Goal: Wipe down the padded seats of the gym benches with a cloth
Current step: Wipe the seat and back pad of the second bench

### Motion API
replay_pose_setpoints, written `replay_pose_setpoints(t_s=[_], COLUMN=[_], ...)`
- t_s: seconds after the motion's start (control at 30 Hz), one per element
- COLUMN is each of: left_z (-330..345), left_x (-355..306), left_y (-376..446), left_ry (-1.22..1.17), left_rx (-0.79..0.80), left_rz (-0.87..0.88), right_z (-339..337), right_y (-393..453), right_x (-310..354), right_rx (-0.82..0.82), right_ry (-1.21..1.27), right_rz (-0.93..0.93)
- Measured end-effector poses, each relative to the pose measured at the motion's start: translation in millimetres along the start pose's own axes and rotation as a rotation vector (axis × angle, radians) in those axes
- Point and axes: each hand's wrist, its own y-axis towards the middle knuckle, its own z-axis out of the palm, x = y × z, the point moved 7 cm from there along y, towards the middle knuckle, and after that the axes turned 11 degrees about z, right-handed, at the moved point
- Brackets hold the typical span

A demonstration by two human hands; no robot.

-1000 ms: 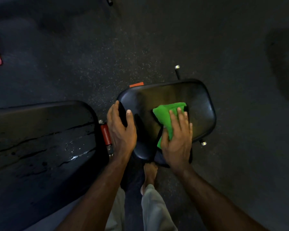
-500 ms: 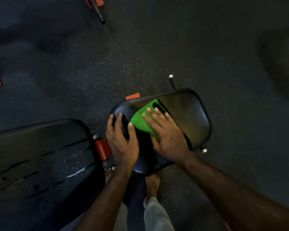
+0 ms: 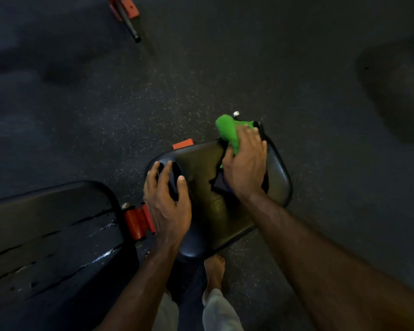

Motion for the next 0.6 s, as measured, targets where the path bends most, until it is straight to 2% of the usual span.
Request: replay_pose_setpoints(t_s=[0.03, 0.1, 0.13, 0.17, 0.2, 0.3, 0.33, 0.37, 0.47, 0.5, 0.53, 0.6], left_z=[0.0, 2.0, 3.1, 3.9, 5.1, 9.1, 11.1, 12.6, 19.7, 21.4, 23.7, 26.1], left_x=[-0.6, -2.2, -2.5, -2.2, -3.4, -5.9, -7.1, -8.3, -12.2, -14.1, -15.9, -18.1], left_y=[1.8, 6.2, 8.1, 9.3, 10.6, 12.8, 14.2, 14.7, 15.6, 15.6, 14.2, 11.2], left_ry=[0.004, 0.015, 0.025, 0.038, 0.052, 0.085, 0.09, 0.095, 0.113, 0.117, 0.119, 0.117], left_rx=[0.002, 0.019, 0.032, 0.046, 0.063, 0.1, 0.102, 0.096, 0.1, 0.114, 0.128, 0.14], left_rz=[0.01, 0.029, 0.032, 0.032, 0.034, 0.047, 0.059, 0.073, 0.105, 0.113, 0.118, 0.119], right_z=[3.8, 16.5, 17.1, 13.4, 5.3, -14.8, -15.5, -13.4, -3.4, -8.2, -14.4, -26.7], right_y=[-6.5, -32.0, -34.3, -26.3, -11.1, 18.2, 14.9, 7.9, -13.8, -6.7, 5.3, 20.7], right_x=[11.4, 30.7, 27.8, 17.6, 3.9, -36.5, -32.7, -23.2, -11.4, -20.0, -34.2, -62.2], right_rx=[0.043, 0.212, 0.267, 0.268, 0.206, -0.005, -0.027, -0.012, 0.184, 0.185, 0.137, 0.017], right_ry=[-0.027, -0.117, -0.15, -0.14, -0.088, -0.003, -0.028, -0.057, -0.108, -0.099, -0.077, 0.009], right_rz=[-0.094, -0.52, -0.662, -0.679, -0.571, 0.026, 0.089, 0.035, -0.383, -0.403, -0.325, 0.036])
